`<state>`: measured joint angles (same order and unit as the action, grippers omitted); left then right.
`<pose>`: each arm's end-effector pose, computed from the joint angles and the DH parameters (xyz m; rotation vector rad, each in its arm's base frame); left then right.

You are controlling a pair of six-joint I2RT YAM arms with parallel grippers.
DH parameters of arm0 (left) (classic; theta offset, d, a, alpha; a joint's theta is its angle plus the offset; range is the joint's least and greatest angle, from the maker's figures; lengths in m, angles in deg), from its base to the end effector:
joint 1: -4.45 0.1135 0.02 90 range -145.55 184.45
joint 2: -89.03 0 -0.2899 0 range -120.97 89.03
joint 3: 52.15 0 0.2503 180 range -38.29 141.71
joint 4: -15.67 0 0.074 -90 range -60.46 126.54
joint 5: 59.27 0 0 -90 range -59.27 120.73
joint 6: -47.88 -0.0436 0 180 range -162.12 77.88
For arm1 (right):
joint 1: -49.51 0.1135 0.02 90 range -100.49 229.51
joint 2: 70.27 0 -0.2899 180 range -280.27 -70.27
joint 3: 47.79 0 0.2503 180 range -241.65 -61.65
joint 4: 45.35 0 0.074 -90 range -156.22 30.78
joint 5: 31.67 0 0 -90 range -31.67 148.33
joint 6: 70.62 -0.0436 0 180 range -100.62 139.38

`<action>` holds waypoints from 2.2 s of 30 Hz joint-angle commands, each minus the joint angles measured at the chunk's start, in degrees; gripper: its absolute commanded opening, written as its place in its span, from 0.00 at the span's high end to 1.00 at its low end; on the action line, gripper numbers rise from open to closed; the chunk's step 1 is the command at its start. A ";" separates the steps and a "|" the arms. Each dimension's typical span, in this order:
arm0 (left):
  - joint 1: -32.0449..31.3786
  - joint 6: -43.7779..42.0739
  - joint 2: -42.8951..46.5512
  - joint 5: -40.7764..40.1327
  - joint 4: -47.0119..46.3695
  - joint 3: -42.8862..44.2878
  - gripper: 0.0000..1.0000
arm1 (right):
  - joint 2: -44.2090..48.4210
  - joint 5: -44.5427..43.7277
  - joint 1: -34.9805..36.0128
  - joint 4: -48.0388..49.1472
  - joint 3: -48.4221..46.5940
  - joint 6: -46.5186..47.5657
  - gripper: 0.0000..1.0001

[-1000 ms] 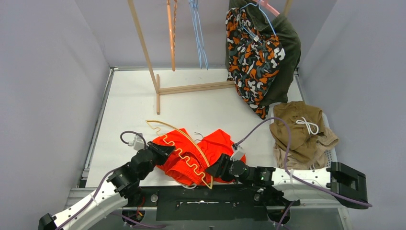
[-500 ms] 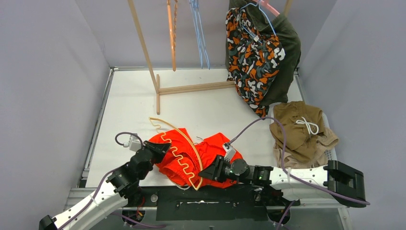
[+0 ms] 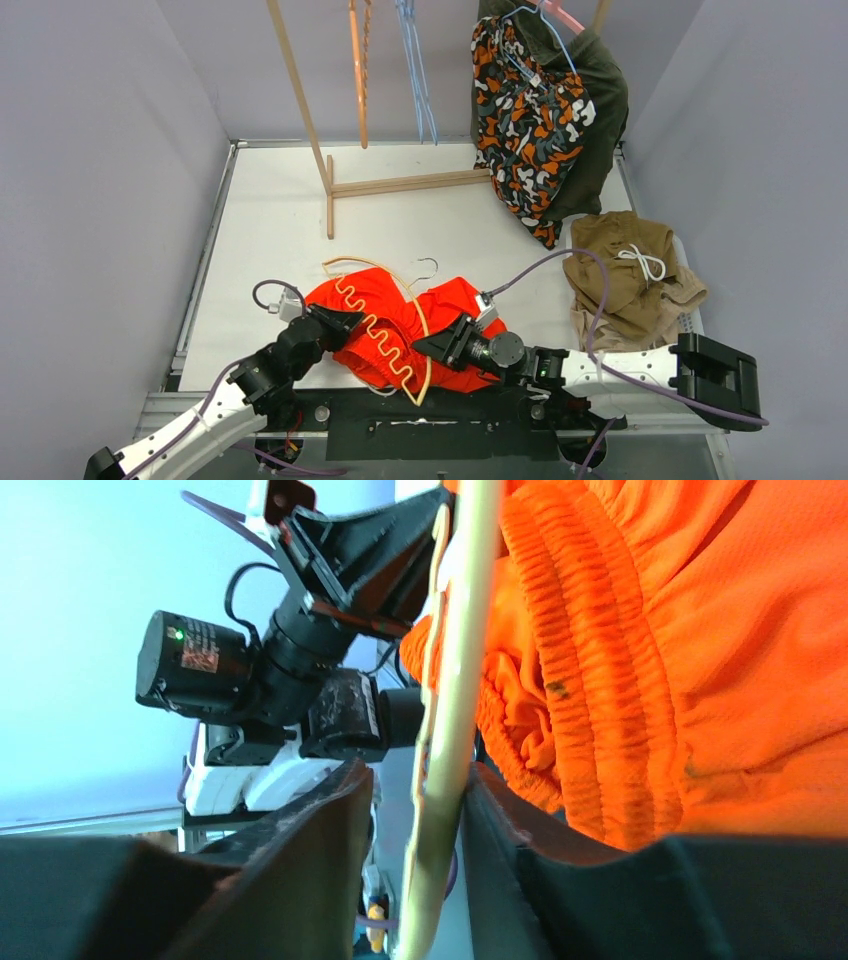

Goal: Remove the shorts from the hanger
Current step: Adjust the hanger, then place the hanger on the clothes rod.

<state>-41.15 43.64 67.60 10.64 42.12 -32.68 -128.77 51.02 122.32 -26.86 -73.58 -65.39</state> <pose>0.0816 -0.0620 0.1562 -0.9722 1.9840 -1.0330 0.0623 0.1825 0.1966 0.3441 2.2158 1.6818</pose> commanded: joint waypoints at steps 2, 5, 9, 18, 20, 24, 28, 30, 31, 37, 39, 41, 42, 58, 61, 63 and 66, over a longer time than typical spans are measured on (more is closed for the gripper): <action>-0.69 -1.30 0.62 4.56 -3.36 -0.77 1.00 | -1.65 -4.44 -0.33 15.88 -3.83 3.55 0.86; -0.69 -1.21 1.13 3.57 -2.43 -0.52 1.00 | 0.96 -5.08 -0.03 7.60 -7.26 7.23 0.93; -0.71 -2.81 1.50 3.84 -5.27 -0.57 1.00 | 6.90 -9.13 1.13 -0.36 -9.04 12.43 1.00; -0.60 -21.77 -1.86 6.40 -6.13 9.89 0.42 | 14.86 -24.24 3.64 -36.18 -24.10 16.93 1.00; -0.58 -23.90 -2.50 6.91 -5.63 11.59 0.39 | 15.49 -25.59 3.60 -38.99 -25.41 17.30 1.00; -0.62 -24.50 -2.55 7.06 -3.99 12.50 0.38 | 16.76 -29.76 3.56 -44.23 -28.81 19.46 1.00; -0.62 -24.71 -0.68 6.46 -1.52 12.69 0.38 | 17.76 -36.35 3.56 -50.13 -33.79 22.77 1.00; -0.61 -26.49 -0.30 5.74 0.76 13.55 0.38 | 18.01 -40.20 3.46 -52.75 -36.84 24.96 1.00; -0.60 -27.49 -0.35 5.15 2.23 14.25 0.38 | 18.14 -41.84 3.31 -53.39 -38.19 26.64 1.00; -0.62 -36.18 -3.83 -0.22 11.25 20.07 0.36 | 17.36 -44.25 1.07 -51.76 -46.38 40.83 1.00; -0.62 -39.71 -6.03 -1.49 12.46 22.09 0.30 | 14.97 -42.50 -0.21 -51.37 -50.07 46.28 1.00; -0.63 -42.51 -8.71 -2.53 13.14 24.44 0.24 | 12.48 -39.60 -2.42 -52.31 -53.88 49.36 1.00; -0.55 -43.40 -10.26 -3.29 13.58 25.44 0.21 | 11.40 -37.20 -5.14 -52.51 -55.46 50.19 1.00; 43.18 -57.98 -20.59 33.91 10.15 31.13 0.10 | -12.99 21.31 -44.82 -48.08 -78.13 49.49 1.00; 45.33 -58.02 -19.64 36.68 6.58 27.79 0.10 | -14.34 21.68 -45.42 -47.12 -80.54 48.62 1.00; 45.26 -57.82 -18.25 36.14 6.08 26.55 0.10 | -15.36 22.08 -45.62 -46.83 -82.50 48.12 1.00; 44.59 -58.34 -16.17 34.83 5.92 26.31 0.10 | -15.40 21.21 -45.81 -47.51 -84.46 45.63 1.00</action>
<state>3.76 -12.69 48.52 41.87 52.91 -6.63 -145.11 70.21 77.08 -81.26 -152.90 -17.13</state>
